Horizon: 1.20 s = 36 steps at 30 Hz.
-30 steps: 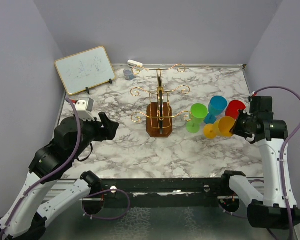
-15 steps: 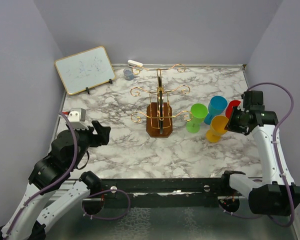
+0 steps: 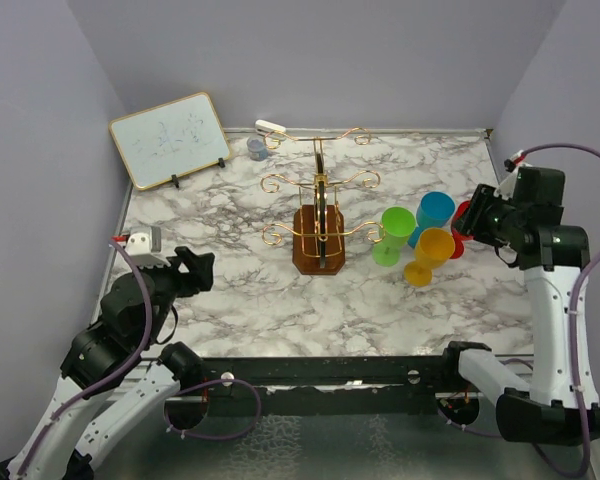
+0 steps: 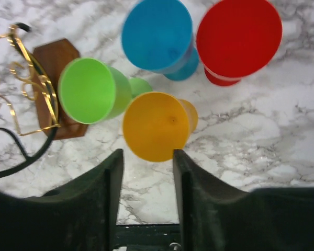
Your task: Take the wine glass off the wine glass rack
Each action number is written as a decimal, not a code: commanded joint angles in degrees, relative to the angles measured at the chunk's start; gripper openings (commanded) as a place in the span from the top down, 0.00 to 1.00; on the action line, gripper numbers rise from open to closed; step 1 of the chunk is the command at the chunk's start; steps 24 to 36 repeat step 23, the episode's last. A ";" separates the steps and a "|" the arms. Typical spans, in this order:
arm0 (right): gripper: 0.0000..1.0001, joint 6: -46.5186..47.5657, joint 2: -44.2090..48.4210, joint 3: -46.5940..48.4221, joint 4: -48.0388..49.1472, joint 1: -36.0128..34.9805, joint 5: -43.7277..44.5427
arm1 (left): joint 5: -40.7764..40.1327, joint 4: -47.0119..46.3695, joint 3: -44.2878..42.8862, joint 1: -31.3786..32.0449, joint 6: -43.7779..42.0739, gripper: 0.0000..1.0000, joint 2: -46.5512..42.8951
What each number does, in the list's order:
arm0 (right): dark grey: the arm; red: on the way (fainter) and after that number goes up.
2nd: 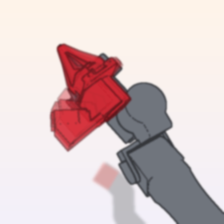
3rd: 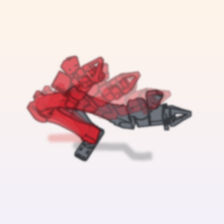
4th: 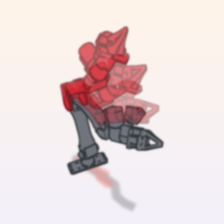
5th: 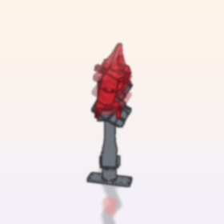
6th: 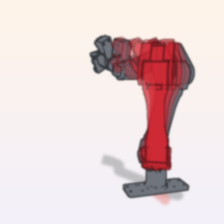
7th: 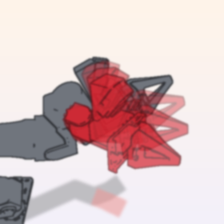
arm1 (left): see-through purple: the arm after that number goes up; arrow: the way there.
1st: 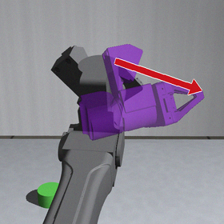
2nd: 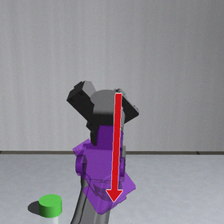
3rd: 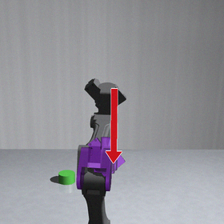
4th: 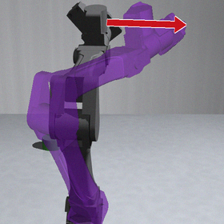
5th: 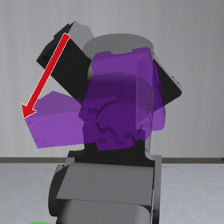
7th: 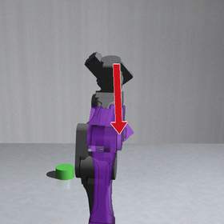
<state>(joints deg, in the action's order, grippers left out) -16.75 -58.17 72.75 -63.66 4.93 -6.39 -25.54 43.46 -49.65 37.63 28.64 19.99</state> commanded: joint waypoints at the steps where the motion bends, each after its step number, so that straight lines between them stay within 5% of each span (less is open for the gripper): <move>1: 0.39 0.73 3.62 7.67 -1.07 -0.27 -6.29 | -3.99 -2.73 2.64 -0.10 1.46 0.27 -2.46; 2: 0.15 1.06 4.28 8.19 -0.07 -0.27 -8.19 | -4.57 -3.01 3.27 -0.09 1.58 0.27 -2.85; 3: 0.01 1.08 5.07 8.23 1.35 -0.27 -9.83 | -5.14 -2.90 3.48 -0.10 1.81 0.25 -3.07; 4: 0.00 0.81 5.84 7.84 3.12 -0.27 -11.07 | -5.95 -2.75 3.44 -0.10 2.23 0.19 -3.11; 8: 0.00 -1.51 9.88 4.04 10.72 -0.27 -12.99 | -9.34 -0.98 3.61 -0.10 4.08 0.01 -2.41; 20: 0.00 -3.31 20.13 -4.22 24.04 -0.27 -14.42 | -11.27 1.23 3.92 -0.10 7.28 0.01 -3.08; 36: 0.00 -3.68 20.04 -4.36 23.53 -0.27 -14.71 | -11.37 1.19 4.03 -0.10 7.33 0.01 -3.54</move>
